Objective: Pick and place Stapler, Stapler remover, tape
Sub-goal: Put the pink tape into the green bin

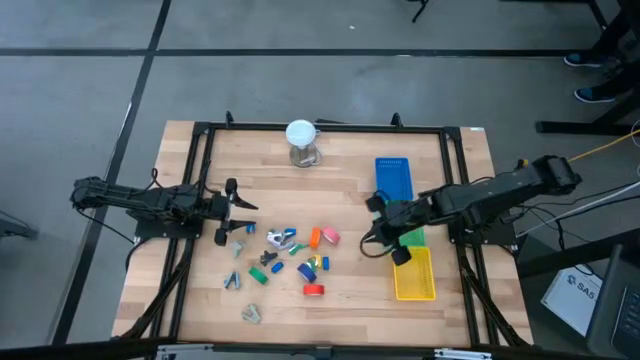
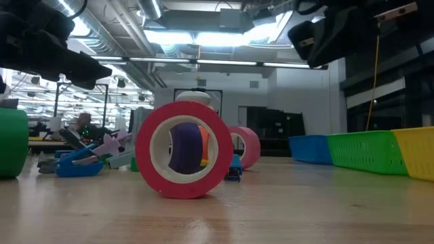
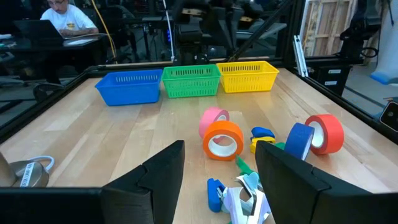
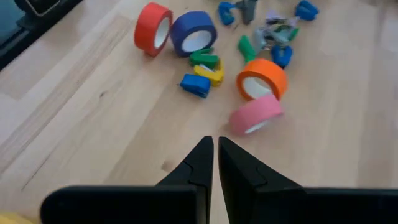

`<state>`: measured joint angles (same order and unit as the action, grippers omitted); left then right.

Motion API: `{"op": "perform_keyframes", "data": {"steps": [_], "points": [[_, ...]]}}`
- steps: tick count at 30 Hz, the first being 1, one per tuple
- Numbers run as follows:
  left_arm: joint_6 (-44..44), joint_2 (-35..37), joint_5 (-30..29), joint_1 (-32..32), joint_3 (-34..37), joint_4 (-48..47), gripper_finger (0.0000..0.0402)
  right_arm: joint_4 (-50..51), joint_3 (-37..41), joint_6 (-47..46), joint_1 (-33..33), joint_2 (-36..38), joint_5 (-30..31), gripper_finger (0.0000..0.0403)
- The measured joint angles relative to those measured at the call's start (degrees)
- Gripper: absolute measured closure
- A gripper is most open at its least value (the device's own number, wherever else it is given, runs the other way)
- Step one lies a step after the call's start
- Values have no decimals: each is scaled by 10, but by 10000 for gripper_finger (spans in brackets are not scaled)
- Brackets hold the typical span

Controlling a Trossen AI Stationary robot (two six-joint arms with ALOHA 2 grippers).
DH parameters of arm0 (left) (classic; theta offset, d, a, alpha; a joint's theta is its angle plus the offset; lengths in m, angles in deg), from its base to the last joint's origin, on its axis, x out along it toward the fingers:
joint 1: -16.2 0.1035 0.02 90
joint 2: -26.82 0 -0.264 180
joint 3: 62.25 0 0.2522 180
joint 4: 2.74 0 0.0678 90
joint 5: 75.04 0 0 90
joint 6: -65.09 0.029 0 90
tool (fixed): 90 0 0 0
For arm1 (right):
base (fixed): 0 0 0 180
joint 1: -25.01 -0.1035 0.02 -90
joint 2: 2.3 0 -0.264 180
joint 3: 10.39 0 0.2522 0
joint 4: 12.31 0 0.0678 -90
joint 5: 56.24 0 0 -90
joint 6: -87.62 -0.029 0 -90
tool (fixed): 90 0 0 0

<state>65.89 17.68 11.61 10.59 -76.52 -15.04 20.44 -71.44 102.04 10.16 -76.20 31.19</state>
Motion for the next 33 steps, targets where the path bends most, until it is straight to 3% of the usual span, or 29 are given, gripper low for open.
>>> {"op": "perform_keyframes", "data": {"steps": [7,13,17,30,33], "points": [[0,0,0,0,0,0,205,-4,-73,-7,-19,-89,0,373],[0,0,0,0,0,0,205,12,-136,-139,-15,-159,0,373],[0,0,0,0,0,0,205,44,-172,-142,1,-199,-1,373],[0,0,0,0,0,0,205,132,-230,-272,68,-242,-10,373],[0,0,0,0,0,0,205,145,-230,-302,67,-249,32,373]]}}
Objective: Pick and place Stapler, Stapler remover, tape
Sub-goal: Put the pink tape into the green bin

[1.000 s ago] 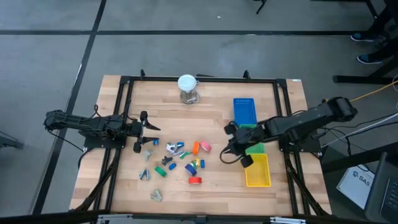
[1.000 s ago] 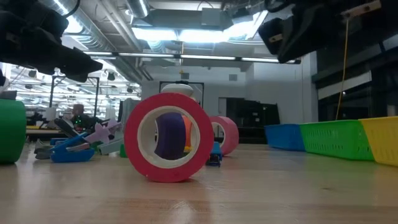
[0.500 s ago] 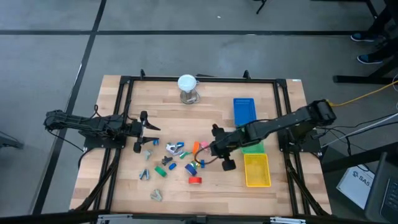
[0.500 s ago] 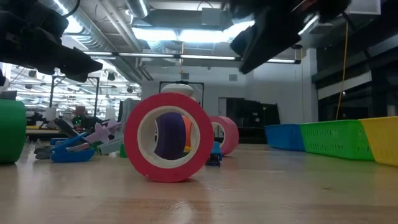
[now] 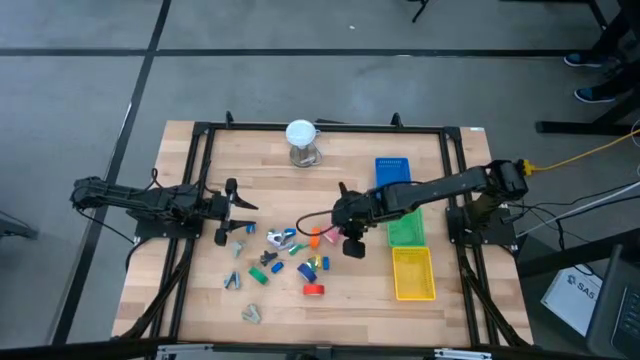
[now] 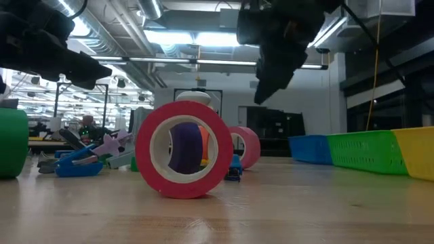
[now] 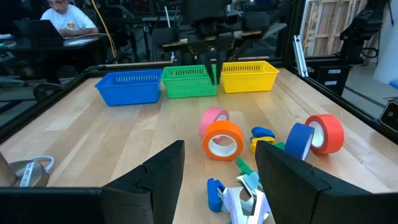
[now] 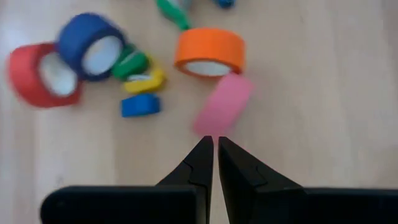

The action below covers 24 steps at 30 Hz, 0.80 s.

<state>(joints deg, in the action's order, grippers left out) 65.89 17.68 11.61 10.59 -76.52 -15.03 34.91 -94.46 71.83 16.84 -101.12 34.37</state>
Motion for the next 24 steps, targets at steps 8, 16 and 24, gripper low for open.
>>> {"op": "perform_keyframes", "data": {"steps": [8,16,24], "points": [[0,0,0,0,0,0,205,42,3,-82,-17,-6,78,336],[0,0,0,0,0,0,205,19,3,-172,-41,-18,129,217],[0,0,0,0,0,-1,205,-69,3,-215,-52,-60,129,151]]}}
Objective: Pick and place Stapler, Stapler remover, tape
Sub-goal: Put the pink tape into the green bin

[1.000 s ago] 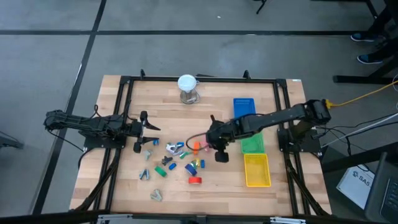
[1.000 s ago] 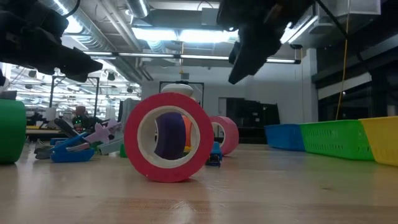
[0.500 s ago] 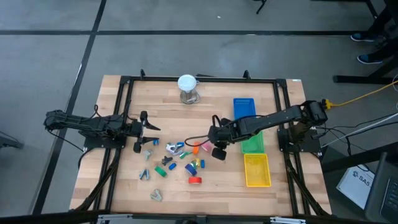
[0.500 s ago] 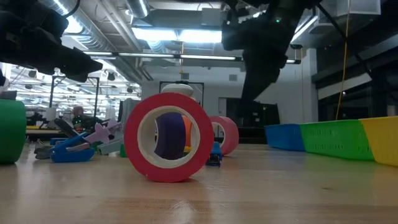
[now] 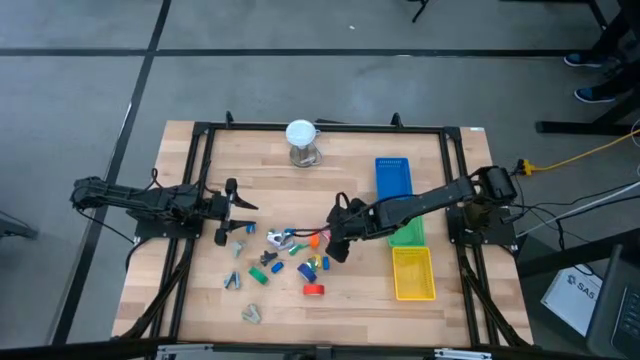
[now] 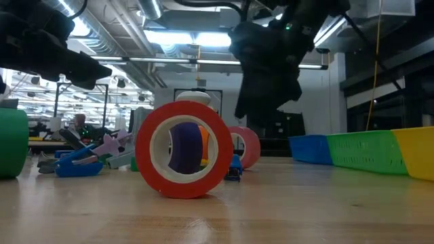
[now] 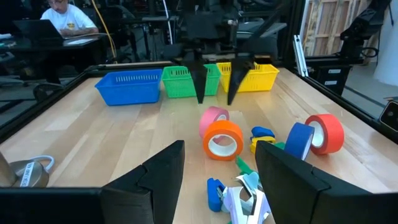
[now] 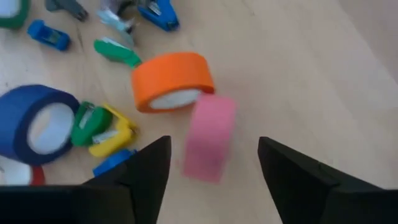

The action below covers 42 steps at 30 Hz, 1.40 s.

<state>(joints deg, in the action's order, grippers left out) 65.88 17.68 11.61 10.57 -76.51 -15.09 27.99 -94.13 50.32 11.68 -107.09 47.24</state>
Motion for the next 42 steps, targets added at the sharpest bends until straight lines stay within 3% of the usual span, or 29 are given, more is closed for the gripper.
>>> {"op": "perform_keyframes", "data": {"steps": [16,20,26,32,42], "points": [[0,0,0,0,0,0,205,-17,0,2,3,-51,5,154],[0,0,0,0,0,0,205,-17,0,2,7,-52,5,191],[0,0,0,0,0,0,205,-15,0,19,12,-52,5,293],[0,0,0,0,0,0,205,-14,0,48,16,-35,5,294],[0,0,0,0,0,1,205,91,0,63,21,33,33,294]]}}
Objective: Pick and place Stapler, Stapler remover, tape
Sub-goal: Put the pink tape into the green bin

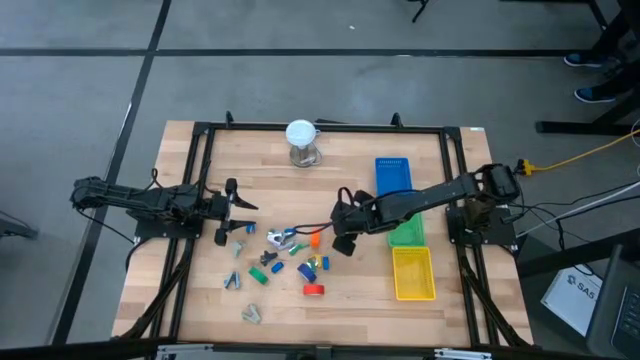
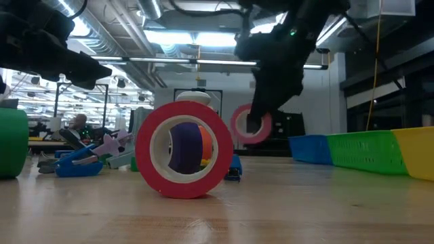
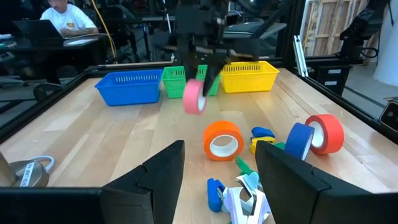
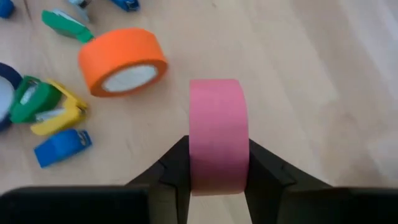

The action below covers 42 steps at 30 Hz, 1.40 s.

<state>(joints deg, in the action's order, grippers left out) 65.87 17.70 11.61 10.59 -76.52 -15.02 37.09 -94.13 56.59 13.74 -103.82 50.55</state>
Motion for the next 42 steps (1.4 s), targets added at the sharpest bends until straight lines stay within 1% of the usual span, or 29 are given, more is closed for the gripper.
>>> {"op": "perform_keyframes", "data": {"steps": [10,16,20,25,30,32,35,40,42], "points": [[0,0,0,0,0,0,205,147,0,0,-11,100,18,290],[0,0,0,0,0,0,205,234,0,-4,-32,149,33,289],[0,0,0,0,0,0,205,321,0,-46,-45,178,44,289],[0,0,0,0,0,0,205,445,0,-104,-55,198,48,289],[0,0,0,0,0,0,205,528,0,-93,-63,201,63,288],[0,0,0,0,0,0,205,535,4,-72,-63,201,63,288],[0,0,0,0,0,0,205,521,25,-12,-63,202,63,288],[0,0,0,0,0,0,205,460,87,91,-57,225,56,287],[0,0,0,0,0,0,205,430,112,127,-49,238,44,287]]}}
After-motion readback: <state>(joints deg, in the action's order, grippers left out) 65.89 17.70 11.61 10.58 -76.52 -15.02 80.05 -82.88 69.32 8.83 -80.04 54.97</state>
